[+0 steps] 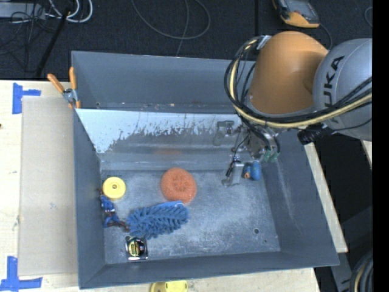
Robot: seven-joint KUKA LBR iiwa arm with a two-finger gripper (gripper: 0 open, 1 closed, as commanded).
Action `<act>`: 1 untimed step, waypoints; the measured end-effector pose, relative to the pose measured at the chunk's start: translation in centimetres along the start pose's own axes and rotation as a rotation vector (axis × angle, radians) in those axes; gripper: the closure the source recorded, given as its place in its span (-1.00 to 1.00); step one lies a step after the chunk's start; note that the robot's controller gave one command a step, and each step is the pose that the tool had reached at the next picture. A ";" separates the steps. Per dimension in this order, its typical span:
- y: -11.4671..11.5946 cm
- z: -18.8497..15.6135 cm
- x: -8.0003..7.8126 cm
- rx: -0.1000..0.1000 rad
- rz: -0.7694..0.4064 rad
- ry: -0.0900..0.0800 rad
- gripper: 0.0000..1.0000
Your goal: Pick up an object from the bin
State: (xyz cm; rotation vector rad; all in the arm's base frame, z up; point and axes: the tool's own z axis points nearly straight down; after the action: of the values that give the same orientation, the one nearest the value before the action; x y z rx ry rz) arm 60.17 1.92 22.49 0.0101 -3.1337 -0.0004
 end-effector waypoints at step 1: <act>0.0 -0.5 -0.1 0.000 0.001 -0.008 -1.00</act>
Offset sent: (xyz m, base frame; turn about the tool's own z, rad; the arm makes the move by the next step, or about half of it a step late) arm -0.0065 0.0981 -0.1549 -0.0931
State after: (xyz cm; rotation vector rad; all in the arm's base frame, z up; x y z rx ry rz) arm 60.29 1.91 23.01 0.0092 -3.1421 -0.0008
